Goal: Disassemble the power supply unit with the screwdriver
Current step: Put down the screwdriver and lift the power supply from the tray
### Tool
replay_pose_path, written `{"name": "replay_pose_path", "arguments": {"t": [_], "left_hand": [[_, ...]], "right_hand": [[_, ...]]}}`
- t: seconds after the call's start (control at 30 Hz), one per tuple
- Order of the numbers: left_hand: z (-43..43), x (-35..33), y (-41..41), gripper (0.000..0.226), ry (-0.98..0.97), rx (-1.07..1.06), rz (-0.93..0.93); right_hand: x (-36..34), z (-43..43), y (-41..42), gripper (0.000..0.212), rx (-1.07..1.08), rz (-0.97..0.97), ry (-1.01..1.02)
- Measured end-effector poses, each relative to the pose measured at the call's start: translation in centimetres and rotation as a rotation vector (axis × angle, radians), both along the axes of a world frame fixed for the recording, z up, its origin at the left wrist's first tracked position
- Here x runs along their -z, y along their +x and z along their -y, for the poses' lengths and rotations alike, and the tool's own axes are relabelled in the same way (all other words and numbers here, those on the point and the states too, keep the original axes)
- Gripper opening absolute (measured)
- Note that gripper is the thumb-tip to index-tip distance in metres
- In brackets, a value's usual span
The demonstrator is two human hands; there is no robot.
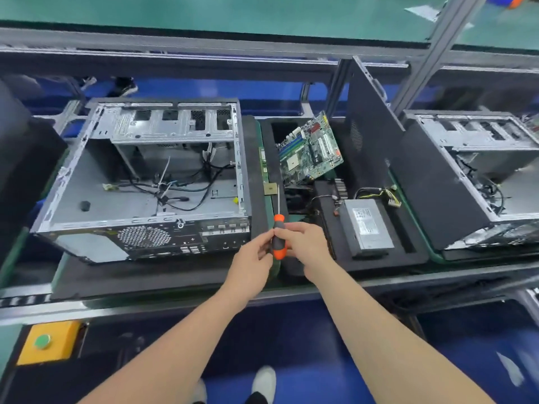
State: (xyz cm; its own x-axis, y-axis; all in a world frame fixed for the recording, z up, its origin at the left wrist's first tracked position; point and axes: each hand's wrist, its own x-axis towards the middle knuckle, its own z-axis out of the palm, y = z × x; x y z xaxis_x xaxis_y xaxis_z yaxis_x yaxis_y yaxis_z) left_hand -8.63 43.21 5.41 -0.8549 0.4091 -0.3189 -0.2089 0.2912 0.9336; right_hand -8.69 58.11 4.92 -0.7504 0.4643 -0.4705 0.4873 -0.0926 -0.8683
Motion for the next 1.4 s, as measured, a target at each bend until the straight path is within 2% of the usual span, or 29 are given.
{"name": "replay_pose_path", "arguments": {"t": [0.17, 0.4, 0.63, 0.77, 0.87, 0.97, 1.03, 1.1, 1.2, 1.3, 1.4], "left_hand": [[0.7, 1.6, -1.2, 0.064, -0.008, 0.002, 0.114], [0.9, 2.9, -2.1, 0.063, -0.042, 0.073, 0.145], [1.5, 2.9, -2.2, 0.056, -0.035, 0.028, 0.158], [4.5, 2.9, -1.7, 0.040, -0.084, -0.057, 0.132], [8.8, 2.7, -1.0, 0.031, -0.150, -0.231, 0.093], [13.5, 1.8, 0.1, 0.028, -0.234, -0.605, -0.060], [16.4, 0.7, 0.3, 0.022, -0.341, -0.802, -0.308], [18.9, -0.3, -0.5, 0.017, -0.438, -0.848, -0.619], [21.6, -2.2, -2.6, 0.038, -0.624, -0.650, -0.934], [23.2, -3.4, -5.1, 0.053, -0.808, -0.372, -0.991], [24.2, -3.8, -7.7, 0.059, -0.891, -0.135, -0.957]], "right_hand": [[2.7, 0.5, -2.1, 0.031, -0.031, 0.091, 0.201], [4.0, 0.5, -2.3, 0.040, -0.142, 0.135, 0.469], [3.6, 0.3, -2.4, 0.043, -0.190, 0.134, 0.466], [2.1, 0.3, -2.7, 0.044, -0.178, 0.033, 0.538], [-0.4, 1.1, -3.7, 0.034, -0.172, -0.183, 0.564], [-3.6, 2.5, -4.8, 0.023, -0.196, -0.427, 0.589], [-5.5, 3.9, -5.6, 0.020, -0.285, -0.561, 0.691], [-7.2, 5.2, -6.4, 0.019, -0.419, -0.653, 0.794], [-8.8, 7.7, -7.4, 0.022, -0.724, -0.681, 0.870], [-9.4, 10.2, -7.9, 0.039, -1.035, -0.540, 0.942], [-8.6, 11.7, -8.3, 0.060, -1.183, -0.432, 1.130]]}}
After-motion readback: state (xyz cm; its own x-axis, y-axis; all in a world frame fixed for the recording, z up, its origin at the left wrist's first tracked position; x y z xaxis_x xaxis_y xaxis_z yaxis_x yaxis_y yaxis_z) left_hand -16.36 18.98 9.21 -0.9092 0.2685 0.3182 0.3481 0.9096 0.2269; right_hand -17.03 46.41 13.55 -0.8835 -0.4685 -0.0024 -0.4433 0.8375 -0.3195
